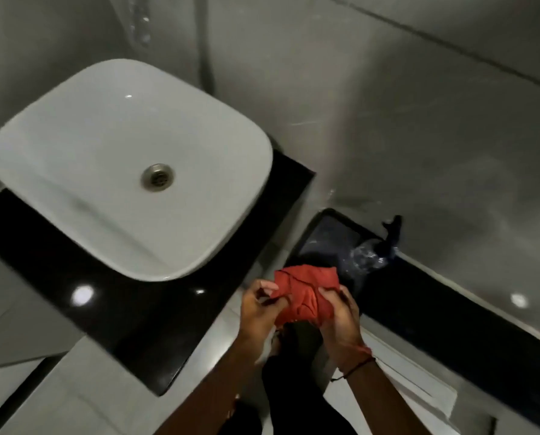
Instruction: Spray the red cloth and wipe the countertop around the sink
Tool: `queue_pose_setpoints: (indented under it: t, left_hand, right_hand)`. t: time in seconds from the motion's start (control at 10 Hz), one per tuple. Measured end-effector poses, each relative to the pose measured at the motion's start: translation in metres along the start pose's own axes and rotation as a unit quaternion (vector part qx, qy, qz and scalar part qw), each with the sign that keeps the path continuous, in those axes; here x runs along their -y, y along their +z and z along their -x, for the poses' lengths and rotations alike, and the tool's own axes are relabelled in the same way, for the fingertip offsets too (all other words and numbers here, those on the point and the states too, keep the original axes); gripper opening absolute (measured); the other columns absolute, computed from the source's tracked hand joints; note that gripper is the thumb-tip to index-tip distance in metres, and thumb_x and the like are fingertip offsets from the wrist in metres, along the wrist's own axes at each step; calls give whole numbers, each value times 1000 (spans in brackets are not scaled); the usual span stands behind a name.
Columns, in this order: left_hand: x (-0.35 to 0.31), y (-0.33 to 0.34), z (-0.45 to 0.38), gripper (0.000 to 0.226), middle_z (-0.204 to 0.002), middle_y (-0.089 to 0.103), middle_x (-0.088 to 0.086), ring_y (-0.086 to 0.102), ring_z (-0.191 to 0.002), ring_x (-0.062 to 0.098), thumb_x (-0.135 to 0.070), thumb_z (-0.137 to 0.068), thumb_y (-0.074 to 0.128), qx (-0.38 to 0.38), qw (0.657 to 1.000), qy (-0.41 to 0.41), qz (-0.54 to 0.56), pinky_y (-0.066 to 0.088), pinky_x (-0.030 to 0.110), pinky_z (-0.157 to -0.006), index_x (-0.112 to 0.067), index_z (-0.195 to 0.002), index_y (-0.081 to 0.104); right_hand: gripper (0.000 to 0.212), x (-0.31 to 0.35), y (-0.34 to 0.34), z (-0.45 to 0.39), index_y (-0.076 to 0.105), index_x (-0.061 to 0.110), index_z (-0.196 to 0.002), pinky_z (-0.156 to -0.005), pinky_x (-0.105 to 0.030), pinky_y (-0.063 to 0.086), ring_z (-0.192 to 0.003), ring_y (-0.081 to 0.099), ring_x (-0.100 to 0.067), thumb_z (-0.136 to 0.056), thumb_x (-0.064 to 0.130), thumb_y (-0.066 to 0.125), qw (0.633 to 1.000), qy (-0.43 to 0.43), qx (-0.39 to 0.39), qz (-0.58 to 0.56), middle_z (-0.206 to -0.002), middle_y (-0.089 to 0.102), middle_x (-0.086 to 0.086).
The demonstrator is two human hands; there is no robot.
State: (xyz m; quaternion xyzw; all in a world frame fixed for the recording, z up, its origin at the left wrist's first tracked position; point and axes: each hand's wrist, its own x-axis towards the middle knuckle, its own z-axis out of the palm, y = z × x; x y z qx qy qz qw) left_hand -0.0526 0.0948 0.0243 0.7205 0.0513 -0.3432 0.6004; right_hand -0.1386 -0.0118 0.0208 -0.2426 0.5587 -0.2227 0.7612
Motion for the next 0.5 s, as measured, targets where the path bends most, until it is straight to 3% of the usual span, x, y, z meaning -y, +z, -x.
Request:
queue_pose_setpoints:
  t: [0.1,0.2,0.3,0.4,0.5]
  left_hand:
    - [3,25,-36,41,-76,61,7,63,-67,12,27,-71,69,17,999,1,-32,53,26,-68,-10,-81,57]
    - [2,46,-64,37,-85,60,14,58,-80,26,23,-66,76,40,995,28,-92,53,43,-76,0,-90,59]
    - [3,65,-79,39,-94,65,17,66,-88,33,12,-66,82,70,976,47,-202,61,51,-77,2,-98,62]
    - [5,69,-86,39,-111,66,18,64,-101,29,8,-68,81,75,954,75,-280,58,24,-72,-3,-102,65]
    - [0,58,-80,37,-125,59,17,62,-114,27,-1,-79,75,133,920,97,-356,55,14,-79,-12,-112,64]
  right_hand:
    - [28,14,-7,-30,72,15,-85,-83,-41,56,-90,63,-33,-95,-8,58,998,-21,-56,23,-94,73,-15]
    - [14,24,-24,-57,69,-1,-106,-87,-48,54,-95,64,-37,-93,-4,66,983,-21,-109,145,-98,69,-22]
    - [23,22,-41,-71,72,-6,-111,-100,-57,55,-105,68,-45,-90,3,72,955,-2,-119,273,-109,73,-30]
    - [20,23,-46,-65,76,-3,-103,-89,-44,57,-98,71,-39,-90,12,73,921,-19,-88,379,-94,74,-19]
    - [35,26,-45,-45,67,5,-122,-93,-43,56,-110,67,-35,-91,19,70,891,-47,-93,442,-115,68,-15]
